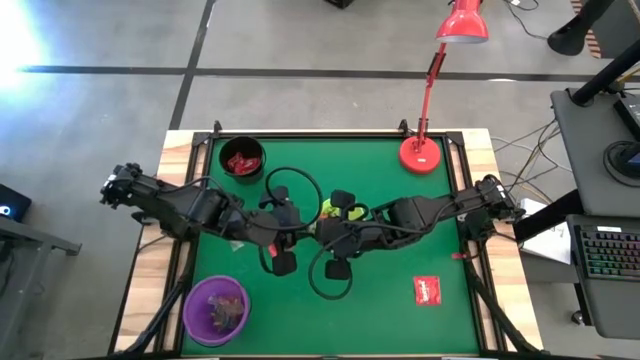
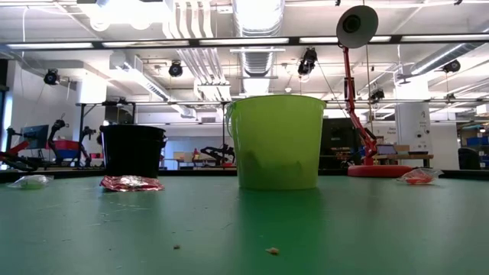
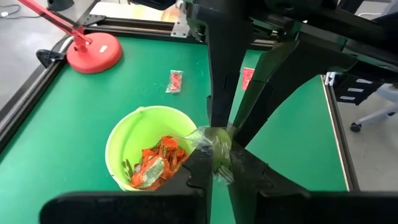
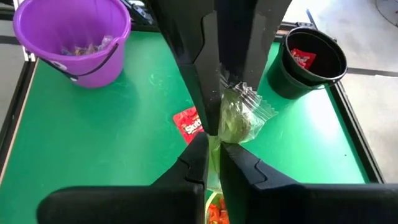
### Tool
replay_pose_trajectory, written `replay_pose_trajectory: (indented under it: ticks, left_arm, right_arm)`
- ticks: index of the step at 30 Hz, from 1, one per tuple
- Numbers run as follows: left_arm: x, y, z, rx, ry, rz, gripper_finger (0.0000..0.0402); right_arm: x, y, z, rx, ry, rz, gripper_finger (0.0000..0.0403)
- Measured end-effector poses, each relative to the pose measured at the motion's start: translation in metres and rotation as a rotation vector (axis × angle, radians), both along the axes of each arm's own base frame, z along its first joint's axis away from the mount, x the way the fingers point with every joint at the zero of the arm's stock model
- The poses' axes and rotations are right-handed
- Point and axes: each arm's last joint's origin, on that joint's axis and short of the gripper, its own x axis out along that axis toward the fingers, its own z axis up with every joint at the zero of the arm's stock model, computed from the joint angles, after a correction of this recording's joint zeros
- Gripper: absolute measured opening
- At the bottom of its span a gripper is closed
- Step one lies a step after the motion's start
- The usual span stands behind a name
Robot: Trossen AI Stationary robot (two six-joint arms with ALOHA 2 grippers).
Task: Sort candy
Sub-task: Put the green gummy into the purple bucket
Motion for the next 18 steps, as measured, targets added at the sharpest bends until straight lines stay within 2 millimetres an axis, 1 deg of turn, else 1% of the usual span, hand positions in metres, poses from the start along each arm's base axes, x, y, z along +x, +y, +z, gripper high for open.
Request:
replay_pose_trajectory:
  ticks: [10,14,18]
  left_arm:
    - [0.0,-0.001,-0.001,-0.01,0.013,-0.017,0.0011]
    - [-0.005,0.0,-0.005,-0.037,0.083,-0.043,0.001]
    - [-0.015,-0.003,-0.008,-0.113,0.17,-0.079,0.001]
  right_arm:
    - [-0.001,-0.003,-0.002,0.014,0.018,-0.025,0.0095]
    - [-0.007,-0.004,-0.004,0.003,0.085,-0.035,0.0117]
    - [-0.012,-0.006,-0.005,0.02,0.131,-0.073,0.0129]
